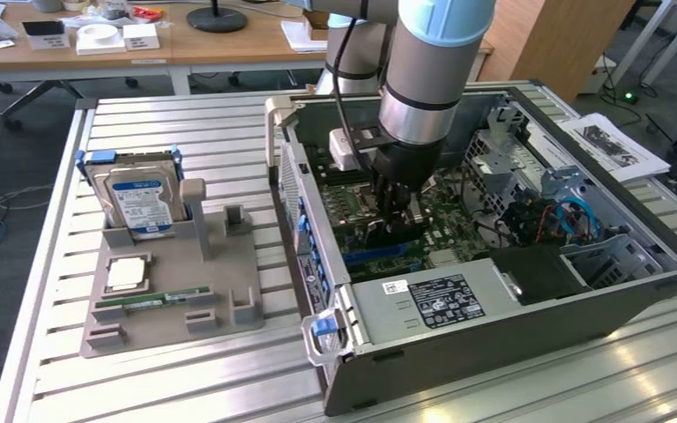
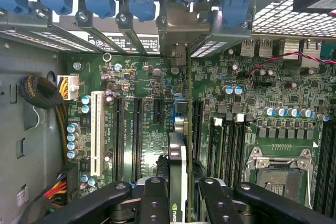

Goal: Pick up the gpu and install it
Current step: 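Insert the gpu into the slot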

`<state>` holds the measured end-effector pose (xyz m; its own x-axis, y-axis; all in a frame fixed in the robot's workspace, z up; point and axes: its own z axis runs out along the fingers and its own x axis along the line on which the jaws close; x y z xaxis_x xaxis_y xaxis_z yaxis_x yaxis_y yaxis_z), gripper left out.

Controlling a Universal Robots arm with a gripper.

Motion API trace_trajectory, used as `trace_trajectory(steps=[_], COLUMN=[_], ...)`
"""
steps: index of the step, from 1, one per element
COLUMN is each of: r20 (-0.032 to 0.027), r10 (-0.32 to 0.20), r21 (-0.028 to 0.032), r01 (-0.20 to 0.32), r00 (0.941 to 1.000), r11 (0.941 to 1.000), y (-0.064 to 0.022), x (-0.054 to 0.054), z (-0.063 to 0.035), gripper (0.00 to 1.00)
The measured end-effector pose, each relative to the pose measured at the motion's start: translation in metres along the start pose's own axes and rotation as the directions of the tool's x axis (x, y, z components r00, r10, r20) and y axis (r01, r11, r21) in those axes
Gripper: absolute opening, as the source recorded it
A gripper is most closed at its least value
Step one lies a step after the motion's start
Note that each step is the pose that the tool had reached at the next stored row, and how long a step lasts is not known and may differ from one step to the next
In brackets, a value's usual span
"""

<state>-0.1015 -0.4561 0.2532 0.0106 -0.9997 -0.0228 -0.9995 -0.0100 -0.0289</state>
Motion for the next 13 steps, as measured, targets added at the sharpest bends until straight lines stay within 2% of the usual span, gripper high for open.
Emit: trace_trajectory(steps=[13], r20=[-0.0006], r10=[0.019], r21=[0.0004], r01=[-0.019], r00=[0.9998], r11=[0.9998], y=[0.0], x=[0.0], z=[0.0], gripper=[0.27])
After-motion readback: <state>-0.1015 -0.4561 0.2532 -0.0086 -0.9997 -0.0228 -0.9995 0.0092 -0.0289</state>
